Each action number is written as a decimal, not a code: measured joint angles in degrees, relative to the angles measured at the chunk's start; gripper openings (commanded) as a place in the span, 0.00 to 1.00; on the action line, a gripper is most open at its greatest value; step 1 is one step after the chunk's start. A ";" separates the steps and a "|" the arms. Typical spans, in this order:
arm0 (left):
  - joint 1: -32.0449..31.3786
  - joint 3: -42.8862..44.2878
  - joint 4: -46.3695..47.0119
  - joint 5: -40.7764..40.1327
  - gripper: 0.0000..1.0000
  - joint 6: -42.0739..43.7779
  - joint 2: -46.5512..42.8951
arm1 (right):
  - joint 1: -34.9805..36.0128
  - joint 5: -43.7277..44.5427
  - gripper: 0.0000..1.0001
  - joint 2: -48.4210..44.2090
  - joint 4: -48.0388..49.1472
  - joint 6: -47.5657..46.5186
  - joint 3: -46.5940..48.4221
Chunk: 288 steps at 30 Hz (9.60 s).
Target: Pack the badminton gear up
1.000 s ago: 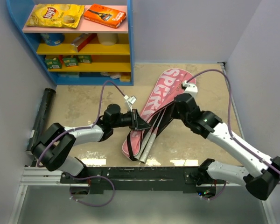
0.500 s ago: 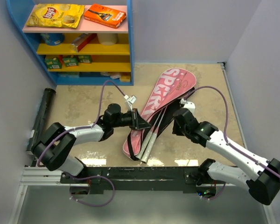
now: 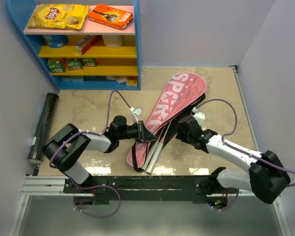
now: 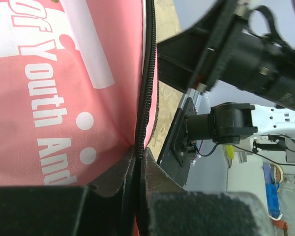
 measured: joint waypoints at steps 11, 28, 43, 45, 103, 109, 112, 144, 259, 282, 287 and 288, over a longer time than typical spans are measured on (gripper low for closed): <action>0.17 -0.15 4.31 2.84 0.00 -3.15 0.24 | -1.84 -1.62 0.53 4.68 14.10 6.10 -4.98; 0.87 5.79 4.98 6.60 0.00 -8.20 0.22 | -1.95 -5.62 0.54 4.61 24.00 12.02 -11.06; 1.29 7.30 5.05 7.15 0.00 -10.16 0.22 | -1.95 -6.67 0.31 13.16 41.40 17.94 -13.42; 1.29 7.30 5.05 7.10 0.00 -10.16 0.22 | -1.95 -6.67 0.19 14.14 41.94 17.97 -13.16; 1.99 20.59 -35.74 -3.85 0.00 16.63 -5.88 | -2.01 0.17 0.00 -17.20 -9.53 -9.70 7.72; 2.40 25.29 -45.31 -10.78 0.00 24.28 -6.54 | -1.97 -4.61 0.00 -15.28 -3.06 -6.60 1.27; 3.74 26.14 -47.21 -12.81 0.00 26.84 -6.54 | -1.86 -7.43 0.00 -11.82 1.07 -4.90 -1.38; 7.72 14.99 -52.17 -18.88 1.00 31.54 -27.61 | 8.26 -13.20 0.47 -0.17 8.07 -5.27 9.35; 17.35 2.64 -4.28 -12.87 1.00 11.96 5.57 | -21.92 -1.03 0.00 28.30 1.79 -8.02 17.66; 17.31 2.64 -2.89 -12.15 1.00 11.98 6.38 | -11.93 -4.04 0.00 30.38 6.34 -8.24 18.93; 16.90 2.91 -2.69 -12.20 1.00 11.96 6.69 | -7.50 -4.81 0.00 32.76 7.13 -7.17 21.42; 16.79 3.04 -2.71 -12.20 1.00 11.98 6.75 | -6.45 -5.14 0.00 33.18 7.13 -6.93 21.97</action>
